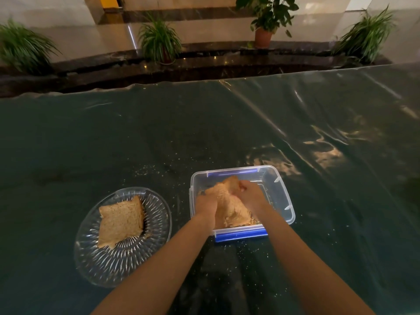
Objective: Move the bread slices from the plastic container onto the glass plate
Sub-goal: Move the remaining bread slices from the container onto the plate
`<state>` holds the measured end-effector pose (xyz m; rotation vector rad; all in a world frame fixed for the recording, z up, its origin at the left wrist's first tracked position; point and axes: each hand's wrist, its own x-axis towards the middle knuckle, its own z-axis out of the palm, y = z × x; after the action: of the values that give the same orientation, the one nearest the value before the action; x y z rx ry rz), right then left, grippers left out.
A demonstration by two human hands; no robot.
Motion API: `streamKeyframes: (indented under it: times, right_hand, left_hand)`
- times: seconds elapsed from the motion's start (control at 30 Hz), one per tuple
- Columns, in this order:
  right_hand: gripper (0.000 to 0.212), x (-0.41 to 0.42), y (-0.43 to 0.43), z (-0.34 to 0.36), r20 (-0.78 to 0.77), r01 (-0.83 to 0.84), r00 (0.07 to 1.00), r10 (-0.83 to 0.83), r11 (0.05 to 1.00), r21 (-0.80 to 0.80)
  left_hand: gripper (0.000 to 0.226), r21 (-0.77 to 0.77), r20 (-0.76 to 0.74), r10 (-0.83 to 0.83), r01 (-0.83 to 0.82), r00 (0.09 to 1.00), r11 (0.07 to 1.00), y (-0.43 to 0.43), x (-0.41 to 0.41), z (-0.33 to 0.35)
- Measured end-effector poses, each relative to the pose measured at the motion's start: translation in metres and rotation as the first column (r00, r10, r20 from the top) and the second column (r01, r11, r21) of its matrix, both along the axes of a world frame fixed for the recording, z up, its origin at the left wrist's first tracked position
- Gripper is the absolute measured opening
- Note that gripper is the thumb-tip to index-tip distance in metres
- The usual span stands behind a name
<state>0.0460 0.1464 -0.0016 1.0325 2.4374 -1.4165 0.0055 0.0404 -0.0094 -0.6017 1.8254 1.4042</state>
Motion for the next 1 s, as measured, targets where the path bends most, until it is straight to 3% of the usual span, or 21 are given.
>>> streamKeyframes:
  times: [0.17,0.3,0.4,0.53,0.6,0.73,0.83,1.0]
  right_hand:
    - [0.038,0.008,0.005,0.051,-0.116,-0.035,0.993,0.029,0.998,-0.049]
    - [0.028,0.012,-0.008,0.084,-0.196,-0.063,0.98,0.038,0.99,-0.124]
    - [0.021,0.011,-0.023,0.099,-0.238,-0.088,0.97,0.043,0.979,-0.184]
    - [0.032,-0.007,-0.055,0.101,-0.244,-0.051,0.97,0.013,0.987,-0.15]
    - [0.033,-0.018,-0.081,0.092,-0.22,-0.052,0.975,0.025,0.991,-0.12]
    - [0.027,-0.039,-0.139,0.06,-0.135,-0.098,0.988,0.07,0.973,-0.208]
    - [0.029,-0.053,-0.18,0.033,-0.035,-0.093,0.996,0.086,0.956,-0.28]
    - [0.03,-0.069,-0.225,0.0,-0.001,-0.125,0.992,0.129,0.963,-0.239]
  left_hand:
    - [0.035,0.262,-0.091,-0.052,0.075,0.994,0.962,-0.008,-0.001,0.003]
    - [0.052,0.478,-0.089,-0.052,0.089,0.995,0.874,-0.023,-0.001,0.015]
    - [0.044,0.554,-0.117,0.013,0.054,0.993,0.831,-0.046,-0.003,0.026]
    - [0.044,0.596,-0.171,0.101,0.021,0.98,0.802,-0.096,-0.009,0.037]
    - [0.049,0.521,-0.2,0.141,-0.017,0.969,0.854,-0.126,-0.013,0.039]
    - [0.05,0.206,-0.376,0.169,-0.095,0.911,0.974,-0.182,-0.018,0.034]
    - [0.048,0.029,-0.446,0.134,-0.135,0.885,0.99,-0.217,-0.021,0.026]
    - [0.056,-0.131,-0.399,0.102,-0.166,0.911,0.977,-0.251,-0.034,0.007]
